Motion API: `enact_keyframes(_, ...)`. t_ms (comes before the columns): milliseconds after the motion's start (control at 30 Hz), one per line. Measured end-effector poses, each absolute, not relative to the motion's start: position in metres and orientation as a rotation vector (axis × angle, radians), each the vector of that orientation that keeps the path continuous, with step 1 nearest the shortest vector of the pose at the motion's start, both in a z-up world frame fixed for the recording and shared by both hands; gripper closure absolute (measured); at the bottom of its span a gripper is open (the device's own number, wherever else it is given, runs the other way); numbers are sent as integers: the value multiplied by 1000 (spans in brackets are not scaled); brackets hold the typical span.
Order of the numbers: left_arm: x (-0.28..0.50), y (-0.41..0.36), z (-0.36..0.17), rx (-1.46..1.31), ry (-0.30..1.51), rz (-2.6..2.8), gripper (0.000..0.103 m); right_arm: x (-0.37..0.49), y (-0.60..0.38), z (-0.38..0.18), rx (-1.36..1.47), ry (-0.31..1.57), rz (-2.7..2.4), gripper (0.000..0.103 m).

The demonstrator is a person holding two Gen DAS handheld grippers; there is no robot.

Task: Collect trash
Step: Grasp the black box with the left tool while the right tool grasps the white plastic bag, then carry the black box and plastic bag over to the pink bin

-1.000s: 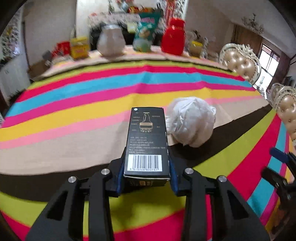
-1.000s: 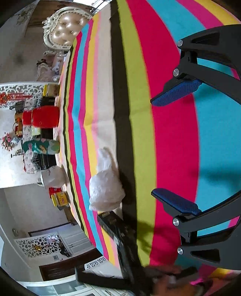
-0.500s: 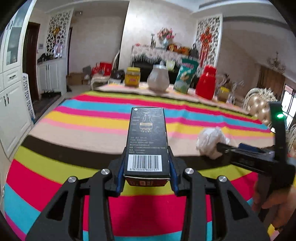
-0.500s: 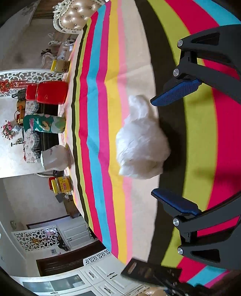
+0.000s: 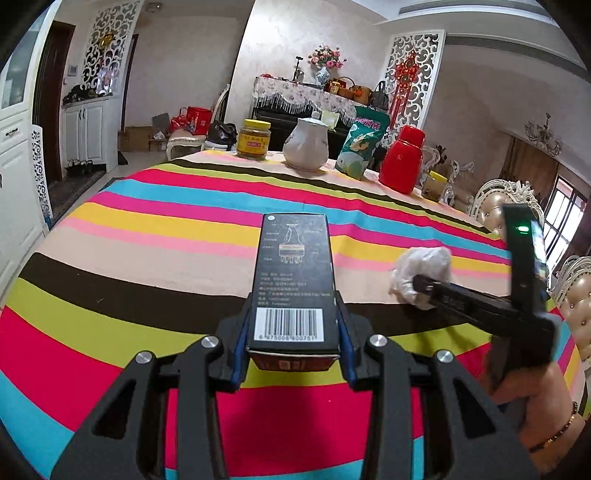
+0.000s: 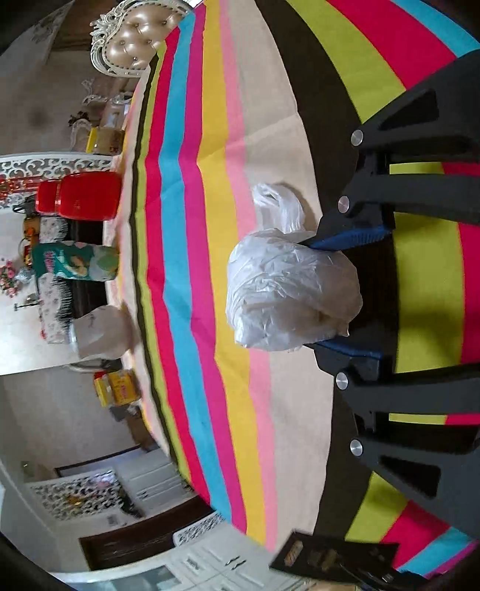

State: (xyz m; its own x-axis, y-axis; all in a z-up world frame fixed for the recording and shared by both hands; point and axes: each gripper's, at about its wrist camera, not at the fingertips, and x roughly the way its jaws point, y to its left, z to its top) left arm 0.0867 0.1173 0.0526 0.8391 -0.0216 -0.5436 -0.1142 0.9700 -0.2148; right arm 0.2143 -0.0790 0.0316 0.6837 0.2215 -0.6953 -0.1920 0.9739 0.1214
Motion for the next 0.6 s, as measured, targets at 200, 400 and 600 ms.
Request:
enact_keyframes(200, 88, 108, 54, -199, 573, 37, 65, 173, -96, 48, 49, 740, 301, 62)
enact_keyframes(400, 83, 82, 59, -112, 541, -63, 65, 116, -118, 65, 26, 674, 326, 62)
enact_keyframes(600, 69, 44, 62, 13, 488, -182, 65, 57, -164, 78, 5, 612, 282, 62)
